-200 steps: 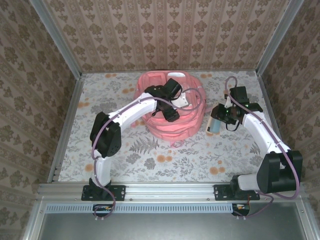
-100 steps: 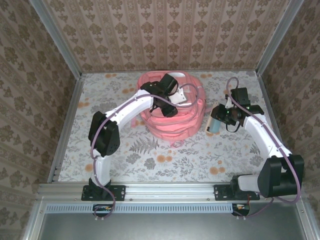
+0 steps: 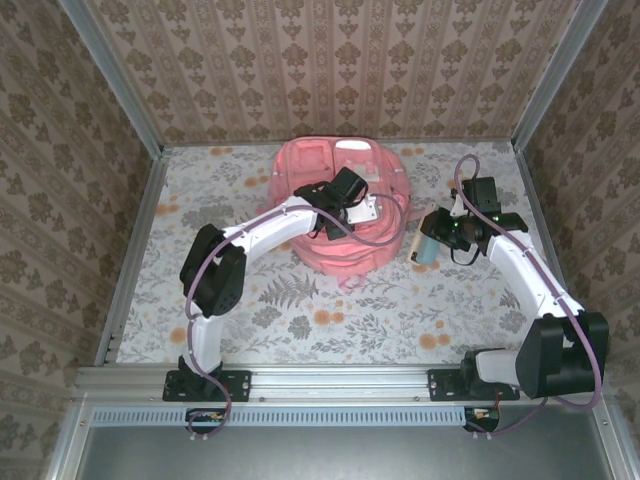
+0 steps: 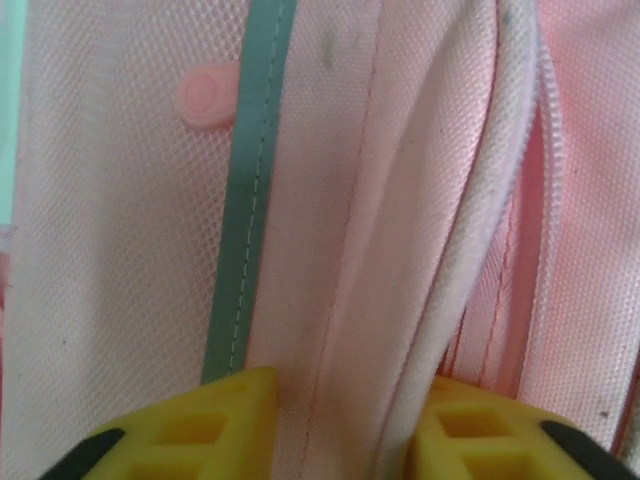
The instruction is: Pack the student bag
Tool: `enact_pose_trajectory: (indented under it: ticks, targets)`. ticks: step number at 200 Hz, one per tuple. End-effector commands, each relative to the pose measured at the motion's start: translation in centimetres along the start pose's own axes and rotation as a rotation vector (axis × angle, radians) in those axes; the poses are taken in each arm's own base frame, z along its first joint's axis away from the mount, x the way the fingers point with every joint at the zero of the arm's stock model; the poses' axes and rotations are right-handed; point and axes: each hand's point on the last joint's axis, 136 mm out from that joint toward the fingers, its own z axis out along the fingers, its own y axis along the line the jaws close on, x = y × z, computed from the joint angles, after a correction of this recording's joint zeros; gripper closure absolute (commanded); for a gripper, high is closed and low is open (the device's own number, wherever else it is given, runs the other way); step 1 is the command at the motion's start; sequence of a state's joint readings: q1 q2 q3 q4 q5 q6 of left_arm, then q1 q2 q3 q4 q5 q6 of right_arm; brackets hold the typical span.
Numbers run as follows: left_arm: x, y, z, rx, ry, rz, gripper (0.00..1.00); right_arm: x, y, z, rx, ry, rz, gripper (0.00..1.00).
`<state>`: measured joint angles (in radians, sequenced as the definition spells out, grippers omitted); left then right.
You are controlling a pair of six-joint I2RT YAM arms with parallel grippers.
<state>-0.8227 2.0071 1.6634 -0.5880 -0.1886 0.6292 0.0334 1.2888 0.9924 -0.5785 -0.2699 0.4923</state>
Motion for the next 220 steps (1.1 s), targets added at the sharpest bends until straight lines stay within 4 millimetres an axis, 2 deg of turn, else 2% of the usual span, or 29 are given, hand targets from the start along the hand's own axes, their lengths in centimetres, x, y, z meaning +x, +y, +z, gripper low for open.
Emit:
enact_pose_trajectory:
  ticks: [1,19,23,55,94,125,159,220]
  targets:
    - [-0.6,3.0,-1.7,-0.113,-0.024,0.007,0.79,-0.8,1.3,-1.3,-0.055,-0.053,-0.001,0.83]
    - [-1.8,3.4,-3.3,-0.113,-0.08,-0.01,0.87,-0.6,1.4,-1.6,-0.063,-0.062,0.01,0.83]
    - [-2.1,3.6,-3.7,-0.114,-0.096,-0.016,0.89,-1.1,1.7,-1.8,-0.079,-0.087,0.008,0.83]
    - [-4.5,5.2,-7.5,-0.148,-0.231,-0.079,0.98,-1.1,3.0,-2.6,-0.164,-0.129,0.042,0.83]
    - [-6.9,6.8,-11.1,-0.175,-0.37,-0.169,1.0,-0.9,5.8,-3.0,-0.359,-0.13,0.116,0.82]
    - [-8.3,6.8,-12.2,-0.136,-0.435,-0.23,1.0,-0.5,9.0,-3.0,-0.505,-0.117,0.162,0.82]
    - [-9.4,6.9,-12.7,-0.12,-0.466,-0.283,1.0,-1.0,11.6,-2.4,-0.596,-0.141,0.25,0.81]
    - [-10.1,7.1,-13.9,-0.098,-0.494,-0.342,1.0,-3.0,14.4,1.7,-0.678,-0.131,0.453,0.84]
